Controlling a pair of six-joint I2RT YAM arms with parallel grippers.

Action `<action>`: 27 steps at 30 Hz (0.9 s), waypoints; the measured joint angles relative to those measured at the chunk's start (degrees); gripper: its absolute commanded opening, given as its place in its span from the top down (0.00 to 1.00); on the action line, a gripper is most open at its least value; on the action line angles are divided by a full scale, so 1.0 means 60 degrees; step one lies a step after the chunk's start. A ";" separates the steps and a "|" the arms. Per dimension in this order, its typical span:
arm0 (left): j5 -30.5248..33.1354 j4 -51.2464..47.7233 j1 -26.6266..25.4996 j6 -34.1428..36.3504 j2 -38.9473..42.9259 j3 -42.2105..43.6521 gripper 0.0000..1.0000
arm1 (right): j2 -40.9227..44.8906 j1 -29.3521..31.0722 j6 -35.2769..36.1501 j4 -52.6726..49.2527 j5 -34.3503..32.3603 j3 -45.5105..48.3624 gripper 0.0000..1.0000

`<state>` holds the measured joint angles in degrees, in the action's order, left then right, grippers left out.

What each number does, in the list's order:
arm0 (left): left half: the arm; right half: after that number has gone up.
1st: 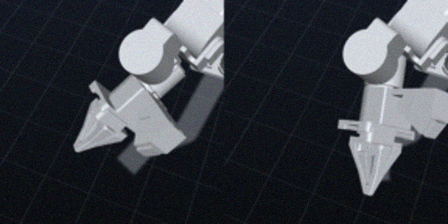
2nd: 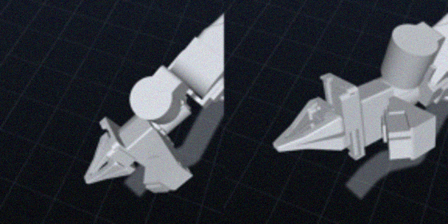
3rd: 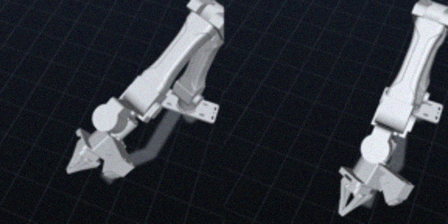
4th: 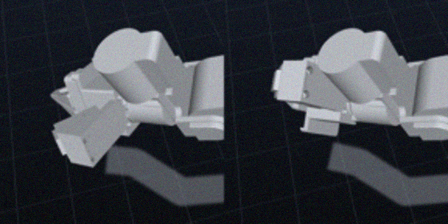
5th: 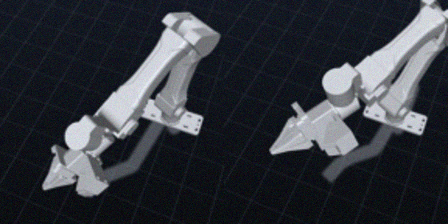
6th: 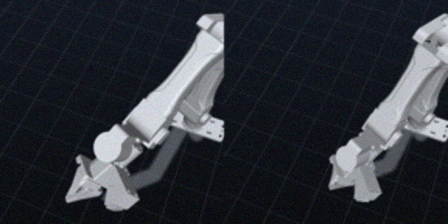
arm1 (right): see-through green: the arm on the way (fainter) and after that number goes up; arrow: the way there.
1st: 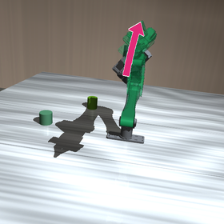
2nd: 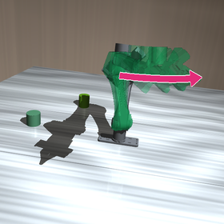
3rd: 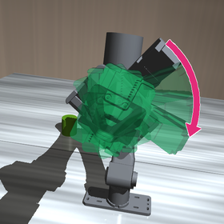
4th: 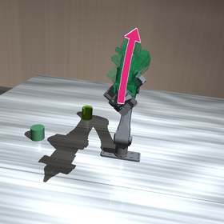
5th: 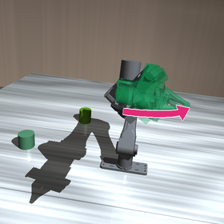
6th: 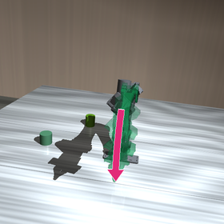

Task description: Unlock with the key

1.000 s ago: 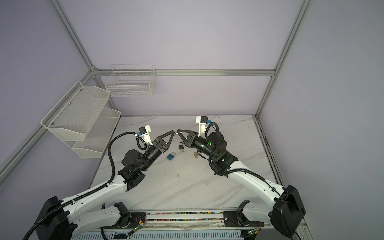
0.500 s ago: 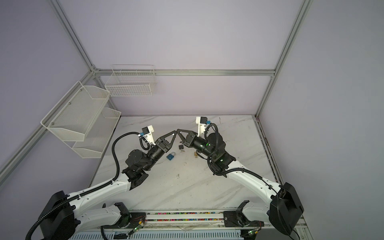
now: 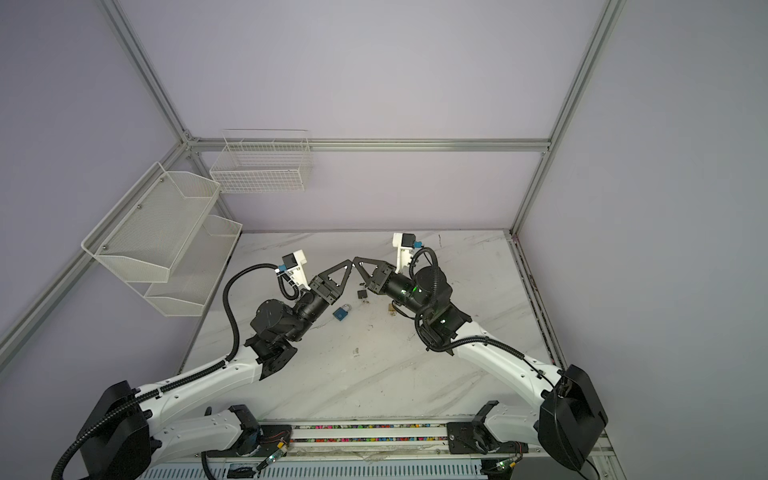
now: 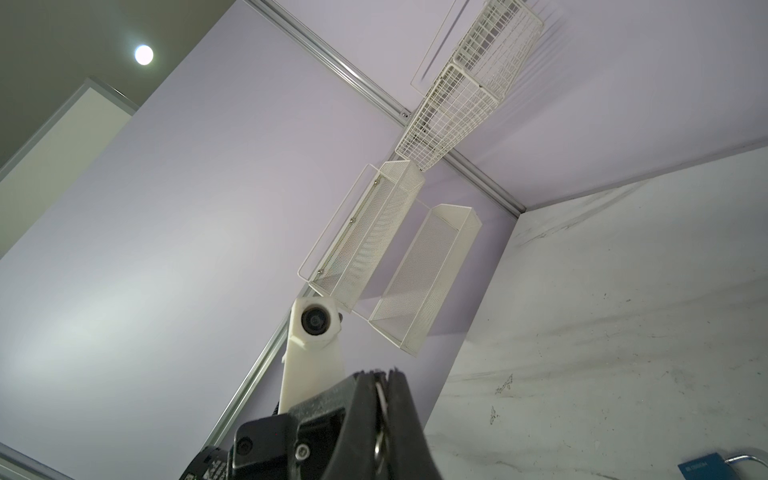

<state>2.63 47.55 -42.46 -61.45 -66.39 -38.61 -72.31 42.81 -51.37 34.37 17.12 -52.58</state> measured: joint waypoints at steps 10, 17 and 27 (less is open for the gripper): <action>-0.1745 -0.3264 0.0914 0.2116 0.0991 -0.0688 1.00 | 0.0630 -0.0321 0.0342 -0.0856 0.0182 0.0262 0.41; -0.4543 -0.6918 0.1716 0.4375 0.0590 -0.2932 1.00 | 0.1042 -0.0962 0.1475 -0.1202 0.2146 0.0397 0.37; -0.6816 -0.9745 0.1993 0.6269 -0.0222 -0.4350 1.00 | 0.0994 -0.1548 0.2455 -0.1610 0.4506 0.0503 0.39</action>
<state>-38.26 -10.92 -30.50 -23.83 -67.72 -64.71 -66.35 33.52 -36.64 24.71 44.16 -49.56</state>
